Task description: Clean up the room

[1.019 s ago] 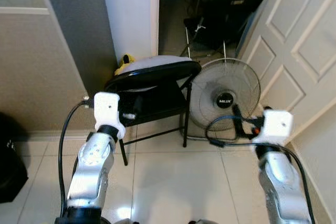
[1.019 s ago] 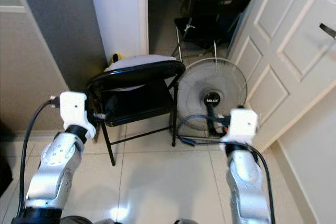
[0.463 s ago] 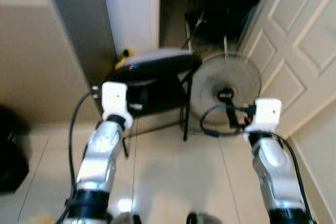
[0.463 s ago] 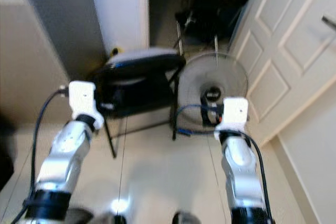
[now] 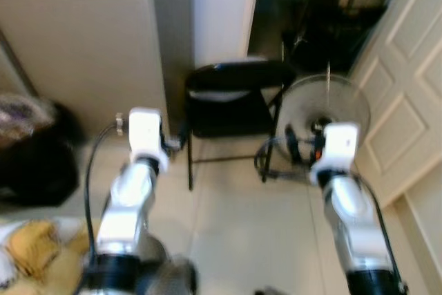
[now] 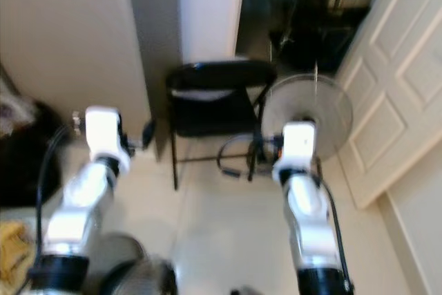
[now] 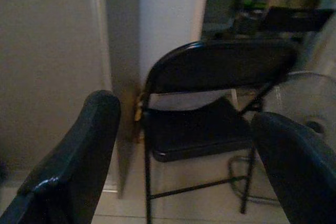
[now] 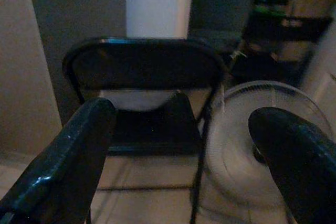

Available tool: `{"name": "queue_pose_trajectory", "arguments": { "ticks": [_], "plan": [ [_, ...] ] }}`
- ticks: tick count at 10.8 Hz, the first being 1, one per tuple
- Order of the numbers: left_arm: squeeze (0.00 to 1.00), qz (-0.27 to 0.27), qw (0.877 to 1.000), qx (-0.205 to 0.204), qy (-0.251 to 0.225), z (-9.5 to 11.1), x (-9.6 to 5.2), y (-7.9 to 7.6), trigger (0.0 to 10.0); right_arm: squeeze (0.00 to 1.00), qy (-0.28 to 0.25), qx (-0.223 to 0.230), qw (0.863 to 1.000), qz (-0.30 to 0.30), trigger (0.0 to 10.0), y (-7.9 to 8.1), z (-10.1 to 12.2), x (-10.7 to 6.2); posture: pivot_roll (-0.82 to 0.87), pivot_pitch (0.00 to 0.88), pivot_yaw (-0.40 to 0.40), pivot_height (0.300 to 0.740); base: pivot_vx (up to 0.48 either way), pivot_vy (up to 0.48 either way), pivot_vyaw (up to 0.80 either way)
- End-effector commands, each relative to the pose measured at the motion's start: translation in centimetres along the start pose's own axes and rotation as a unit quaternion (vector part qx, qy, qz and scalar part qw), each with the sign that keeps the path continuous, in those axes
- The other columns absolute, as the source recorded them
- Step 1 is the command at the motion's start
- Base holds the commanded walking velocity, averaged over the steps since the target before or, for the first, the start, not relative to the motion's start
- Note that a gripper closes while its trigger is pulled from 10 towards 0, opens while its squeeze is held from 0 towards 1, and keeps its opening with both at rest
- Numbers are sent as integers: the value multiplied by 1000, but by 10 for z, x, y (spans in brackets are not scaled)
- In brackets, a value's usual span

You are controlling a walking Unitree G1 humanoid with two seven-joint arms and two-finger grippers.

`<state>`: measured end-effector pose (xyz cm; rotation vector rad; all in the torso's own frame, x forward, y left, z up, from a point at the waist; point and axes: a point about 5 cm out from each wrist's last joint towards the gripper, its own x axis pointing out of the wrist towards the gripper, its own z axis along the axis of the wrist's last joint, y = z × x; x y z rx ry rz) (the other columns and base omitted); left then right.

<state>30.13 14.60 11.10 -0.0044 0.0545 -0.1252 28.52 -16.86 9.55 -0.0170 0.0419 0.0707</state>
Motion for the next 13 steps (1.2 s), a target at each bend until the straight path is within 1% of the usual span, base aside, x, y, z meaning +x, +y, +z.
{"name": "queue_pose_trajectory", "arguments": {
  "ticks": [1,3,4,5,8,9,11,12,13],
  "plan": [
    [0,-13,1000,4,-11,7,5,-7,10000,0,0,9,1000,-10,10000,-5,0,0,-78,0,-14,740,-379,0,0],
    [0,-17,1000,8,-13,9,8,-7,10000,0,1,13,1000,-13,10000,-6,-1,2,-82,0,-6,740,-381,0,0],
    [0,-17,1000,9,-14,10,9,-7,10000,0,1,13,1000,-13,10000,-6,-1,2,-81,0,-6,740,0,0,0],
    [0,-16,1000,9,-16,10,10,-6,10000,0,5,10,1000,-10,10000,-6,-2,3,-80,0,-4,740,0,0,681],
    [0,-17,1000,9,-19,10,10,-1,10000,0,10,20,1000,5,10000,-2,-6,2,-70,0,0,740,0,0,692],
    [0,-4,1000,5,-11,7,9,4,10000,0,8,23,1000,18,10000,2,-6,2,-65,0,1,740,0,0,625],
    [0,15,1000,-7,-8,3,7,13,10000,0,7,29,999,23,10000,4,-7,5,-47,0,-4,740,0,0,619],
    [0,40,999,1,1,-4,2,23,10000,0,8,28,999,22,10000,3,-9,4,-39,0,-8,740,0,0,600],
    [0,60,998,13,11,-10,-3,28,10000,0,11,30,999,25,10000,2,-12,4,-34,0,-7,740,0,0,600]
  ]
}}
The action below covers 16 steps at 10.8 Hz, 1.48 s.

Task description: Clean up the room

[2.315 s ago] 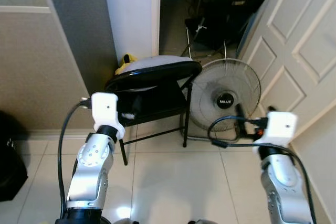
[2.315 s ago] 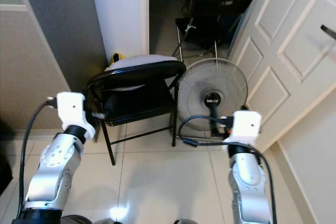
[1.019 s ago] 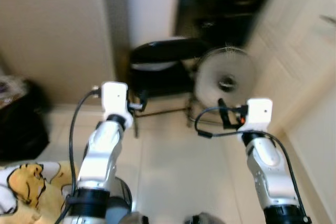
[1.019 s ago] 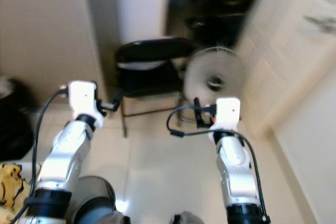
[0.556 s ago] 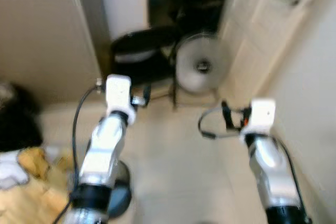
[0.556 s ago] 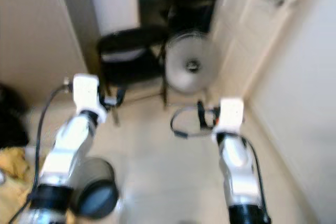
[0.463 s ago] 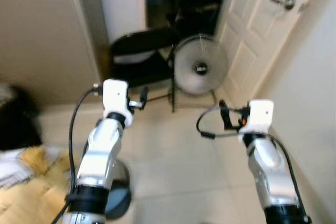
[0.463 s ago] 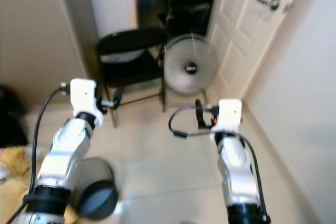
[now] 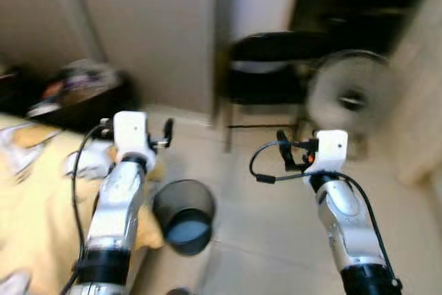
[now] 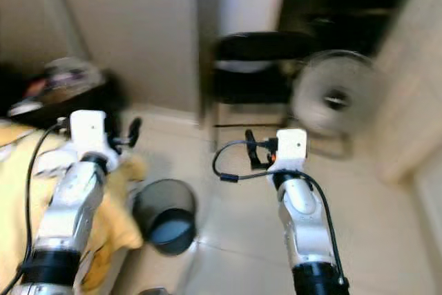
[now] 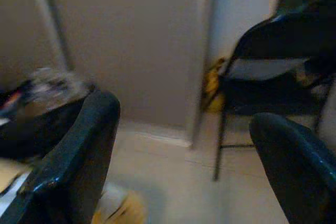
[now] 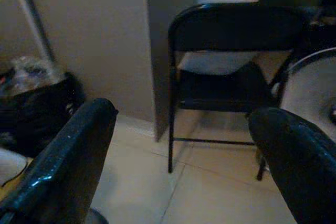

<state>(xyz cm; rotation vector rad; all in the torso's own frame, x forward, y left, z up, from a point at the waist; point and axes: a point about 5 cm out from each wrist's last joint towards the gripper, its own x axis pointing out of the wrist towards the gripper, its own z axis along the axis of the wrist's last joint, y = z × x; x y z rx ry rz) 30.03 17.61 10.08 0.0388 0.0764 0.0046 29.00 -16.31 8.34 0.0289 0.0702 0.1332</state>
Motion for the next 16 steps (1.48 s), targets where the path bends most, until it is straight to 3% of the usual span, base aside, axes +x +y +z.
{"name": "queue_pose_trajectory", "arguments": {
  "ticks": [1,4,8,9,10,11,14,16],
  "plan": [
    [0,11,1000,15,-2,0,-1,1,10000,0,0,11,1000,-3,10000,-2,-2,1,-28,0,-10,740,0,0,594],
    [0,11,999,-36,-19,8,0,1,10000,0,-5,20,1000,9,10000,1,1,8,-15,0,-16,740,0,151,583],
    [0,22,999,-18,-18,6,-1,-5,10000,20,-13,21,999,27,10000,1,6,14,-13,0,-38,740,0,108,548],
    [0,59,998,-14,-15,4,1,3,5569,16,-41,65,996,34,10000,3,15,16,-17,0,-40,740,0,0,519],
    [0,71,997,-15,-9,4,1,8,8275,20,-45,67,996,38,10000,5,17,17,-19,0,-44,740,0,0,525],
    [0,79,996,-40,-4,3,2,11,10000,16,-47,60,996,51,10000,10,20,18,-15,0,-51,740,0,0,519],
    [0,63,998,2,-13,7,2,2,10000,16,-44,57,996,61,10000,12,17,19,-10,0,-52,740,0,0,521],
    [0,55,998,8,-14,8,4,-4,10000,20,-43,53,995,75,10000,18,19,22,-11,0,-50,740,0,-480,516]
  ]
}}
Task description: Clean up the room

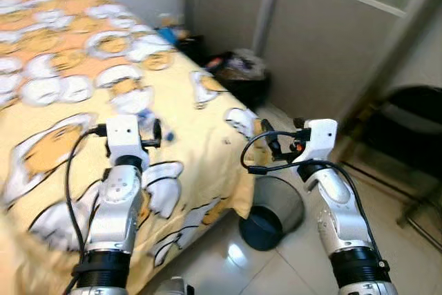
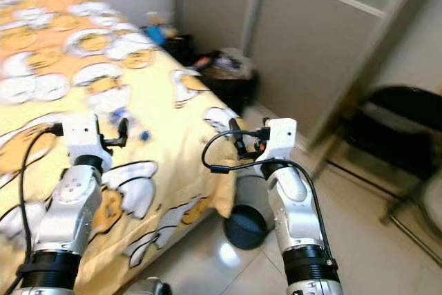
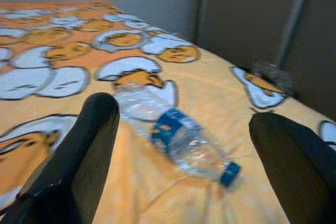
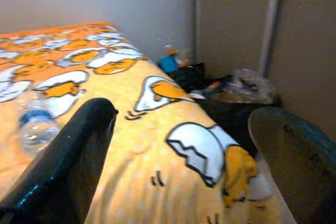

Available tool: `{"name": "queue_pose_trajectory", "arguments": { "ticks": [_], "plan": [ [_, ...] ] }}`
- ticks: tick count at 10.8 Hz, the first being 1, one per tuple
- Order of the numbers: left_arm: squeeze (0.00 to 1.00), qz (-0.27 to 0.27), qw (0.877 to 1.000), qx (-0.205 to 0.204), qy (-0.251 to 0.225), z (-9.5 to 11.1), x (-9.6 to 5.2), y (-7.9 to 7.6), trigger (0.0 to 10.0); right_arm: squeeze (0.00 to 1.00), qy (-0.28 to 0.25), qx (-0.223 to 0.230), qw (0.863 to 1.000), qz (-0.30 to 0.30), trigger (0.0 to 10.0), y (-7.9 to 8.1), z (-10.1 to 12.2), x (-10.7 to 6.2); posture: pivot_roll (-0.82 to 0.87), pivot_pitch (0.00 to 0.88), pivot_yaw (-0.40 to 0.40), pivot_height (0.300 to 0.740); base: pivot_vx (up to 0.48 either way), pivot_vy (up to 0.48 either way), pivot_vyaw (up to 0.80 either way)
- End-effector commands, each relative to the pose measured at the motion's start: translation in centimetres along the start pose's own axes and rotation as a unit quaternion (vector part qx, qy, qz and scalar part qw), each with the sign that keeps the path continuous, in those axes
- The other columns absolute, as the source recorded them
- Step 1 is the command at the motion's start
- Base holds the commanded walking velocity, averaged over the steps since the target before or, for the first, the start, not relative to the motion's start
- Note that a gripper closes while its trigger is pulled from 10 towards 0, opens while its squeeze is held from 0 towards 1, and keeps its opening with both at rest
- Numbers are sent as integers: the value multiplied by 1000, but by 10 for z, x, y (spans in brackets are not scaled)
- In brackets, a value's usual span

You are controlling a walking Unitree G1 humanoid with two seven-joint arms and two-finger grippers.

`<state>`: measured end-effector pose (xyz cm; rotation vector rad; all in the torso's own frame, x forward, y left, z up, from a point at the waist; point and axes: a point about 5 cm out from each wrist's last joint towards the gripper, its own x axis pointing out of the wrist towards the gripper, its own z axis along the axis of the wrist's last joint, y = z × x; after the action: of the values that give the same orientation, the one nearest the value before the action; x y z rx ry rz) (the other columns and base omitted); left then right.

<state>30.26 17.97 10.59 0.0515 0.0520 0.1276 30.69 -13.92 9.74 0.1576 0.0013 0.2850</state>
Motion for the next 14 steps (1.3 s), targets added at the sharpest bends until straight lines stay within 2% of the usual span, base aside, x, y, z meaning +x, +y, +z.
{"name": "queue_pose_trajectory", "arguments": {
  "ticks": [1,4,5,6,7,8,9,10,11,13,14],
  "plan": [
    [0,-5,1000,1,-5,3,1,-9,10000,24,-4,-8,1000,0,10000,-3,4,3,-8,0,-51,740,0,-480,525],
    [0,46,999,-4,-8,3,-3,3,10000,24,5,-28,1000,-7,10000,-8,4,6,0,0,-57,740,0,-480,500],
    [0,58,998,2,-6,1,-7,10,10000,27,19,-73,996,-40,10000,-19,1,2,0,0,-61,740,0,0,500],
    [0,74,997,-13,-9,1,-10,19,10000,110,59,-160,982,-84,10000,-34,-8,-5,-3,0,-70,740,0,0,500],
    [0,81,997,-8,-12,2,-9,20,10000,20,91,-159,974,-132,10000,-47,-16,-6,-2,0,-70,740,0,0,500],
    [0,80,997,-4,-20,5,-6,16,10000,0,101,-118,972,-173,10000,-54,-16,-3,0,0,-67,740,0,0,0],
    [0,76,997,6,-28,8,-5,13,10000,0,79,-20,977,-197,10000,-57,-13,0,5,0,-66,740,0,0,0],
    [0,68,997,8,-27,8,-5,12,10000,0,77,-30,979,-187,10000,-54,-12,2,7,0,-66,740,0,0,0],
    [0,63,997,31,-39,12,-4,10,10000,0,65,-32,985,-158,10000,-45,-11,7,16,0,-69,740,0,0,0],
    [0,46,998,-14,-51,17,-5,5,10000,0,50,-42,993,-102,10000,-28,-8,14,17,0,-69,740,362,0,544],
    [0,45,998,-15,-51,17,-5,4,10000,0,45,-42,994,-90,10000,-25,-7,15,18,0,-69,740,480,0,481]
  ]
}}
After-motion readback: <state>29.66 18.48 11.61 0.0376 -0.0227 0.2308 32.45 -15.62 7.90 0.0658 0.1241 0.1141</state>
